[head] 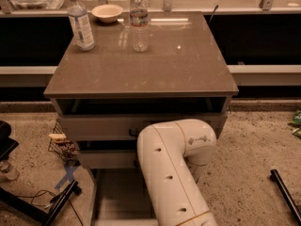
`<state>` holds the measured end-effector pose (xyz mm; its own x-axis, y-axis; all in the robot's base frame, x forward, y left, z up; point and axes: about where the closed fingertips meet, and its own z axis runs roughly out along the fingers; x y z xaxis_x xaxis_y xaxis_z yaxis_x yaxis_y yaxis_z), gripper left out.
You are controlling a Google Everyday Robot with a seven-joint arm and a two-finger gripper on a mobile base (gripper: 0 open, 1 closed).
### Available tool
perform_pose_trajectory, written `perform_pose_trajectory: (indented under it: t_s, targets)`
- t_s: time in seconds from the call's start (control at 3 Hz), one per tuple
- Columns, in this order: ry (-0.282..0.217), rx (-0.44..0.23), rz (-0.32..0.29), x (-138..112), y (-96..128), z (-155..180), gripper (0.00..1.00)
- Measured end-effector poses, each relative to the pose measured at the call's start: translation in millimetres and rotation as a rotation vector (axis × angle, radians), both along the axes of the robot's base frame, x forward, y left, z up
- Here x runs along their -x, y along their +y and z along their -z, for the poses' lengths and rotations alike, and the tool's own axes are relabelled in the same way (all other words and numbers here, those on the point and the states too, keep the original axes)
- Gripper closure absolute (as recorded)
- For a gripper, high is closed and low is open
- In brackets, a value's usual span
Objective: Open bottom drawer
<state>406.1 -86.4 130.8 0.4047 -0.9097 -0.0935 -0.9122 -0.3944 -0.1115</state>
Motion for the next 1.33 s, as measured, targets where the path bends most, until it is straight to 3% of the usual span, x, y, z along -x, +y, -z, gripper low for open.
perform_pose_trajectory:
  t_s: [0.33,0.67,1.0,1.33]
  targets:
    - [0.008,-0.043,-0.108,-13,52,7,1.00]
    - [0.008,-0.043,-0.108,-13,52,7,1.00]
    - [0.021,-0.030,-0.046,14,29,2,1.00]
    - [0.023,-0.027,-0.035,17,26,1,1.00]
